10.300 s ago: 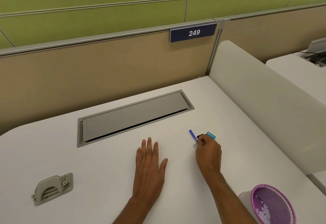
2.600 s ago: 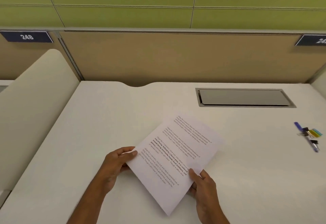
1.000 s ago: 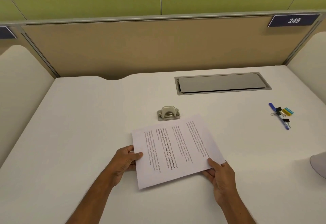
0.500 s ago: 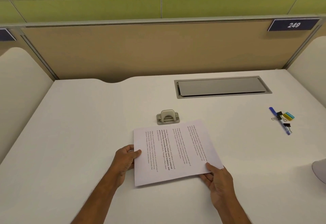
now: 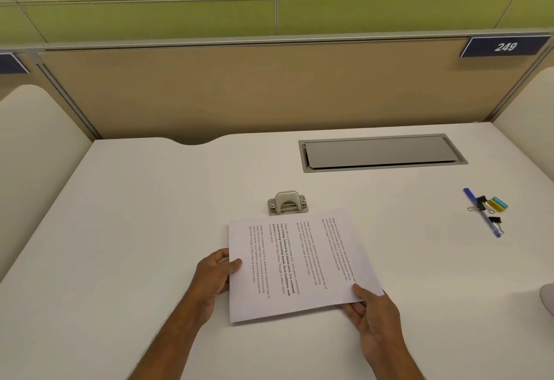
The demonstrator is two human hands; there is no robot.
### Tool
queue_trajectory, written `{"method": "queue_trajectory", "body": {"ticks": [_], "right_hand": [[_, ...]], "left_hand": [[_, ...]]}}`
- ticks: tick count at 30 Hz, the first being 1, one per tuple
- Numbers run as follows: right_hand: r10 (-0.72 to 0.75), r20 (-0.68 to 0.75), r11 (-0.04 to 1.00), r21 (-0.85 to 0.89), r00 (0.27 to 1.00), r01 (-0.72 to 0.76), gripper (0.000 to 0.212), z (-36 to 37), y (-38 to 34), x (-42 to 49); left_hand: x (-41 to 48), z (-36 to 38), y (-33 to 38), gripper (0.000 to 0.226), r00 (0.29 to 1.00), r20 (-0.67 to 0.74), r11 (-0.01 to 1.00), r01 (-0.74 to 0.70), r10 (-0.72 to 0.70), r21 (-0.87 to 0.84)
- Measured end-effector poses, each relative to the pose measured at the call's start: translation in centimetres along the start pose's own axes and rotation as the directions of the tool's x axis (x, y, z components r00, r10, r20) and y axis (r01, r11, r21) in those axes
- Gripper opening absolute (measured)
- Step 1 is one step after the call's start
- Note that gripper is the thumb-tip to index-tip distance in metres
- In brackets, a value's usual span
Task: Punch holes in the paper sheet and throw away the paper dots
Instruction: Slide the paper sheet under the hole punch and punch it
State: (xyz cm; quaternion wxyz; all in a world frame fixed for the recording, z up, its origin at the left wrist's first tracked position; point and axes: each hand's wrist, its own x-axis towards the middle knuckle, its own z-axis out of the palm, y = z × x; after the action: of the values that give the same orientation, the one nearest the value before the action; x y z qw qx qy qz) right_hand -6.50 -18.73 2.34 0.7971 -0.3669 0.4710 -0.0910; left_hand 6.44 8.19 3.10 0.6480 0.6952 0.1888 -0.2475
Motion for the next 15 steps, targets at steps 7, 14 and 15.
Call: {"method": "queue_trajectory", "body": {"ticks": [7, 14, 15], "right_hand": [[-0.006, 0.006, 1.0, 0.003, 1.0, 0.006, 0.038, 0.22, -0.14, 0.28], [0.002, 0.005, 1.0, 0.001, 1.0, -0.002, 0.042, -0.04, -0.11, 0.4], [0.003, 0.005, 1.0, 0.001, 1.0, -0.003, 0.042, -0.05, -0.11, 0.41]], "left_hand": [[0.37, 0.07, 0.13, 0.025, 1.0, 0.002, 1.0, -0.003, 0.003, 0.007], [0.25, -0.01, -0.15, 0.025, 1.0, 0.002, 1.0, -0.01, 0.01, 0.003], [0.22, 0.02, -0.14, 0.025, 1.0, 0.001, 1.0, -0.011, 0.011, 0.002]]}}
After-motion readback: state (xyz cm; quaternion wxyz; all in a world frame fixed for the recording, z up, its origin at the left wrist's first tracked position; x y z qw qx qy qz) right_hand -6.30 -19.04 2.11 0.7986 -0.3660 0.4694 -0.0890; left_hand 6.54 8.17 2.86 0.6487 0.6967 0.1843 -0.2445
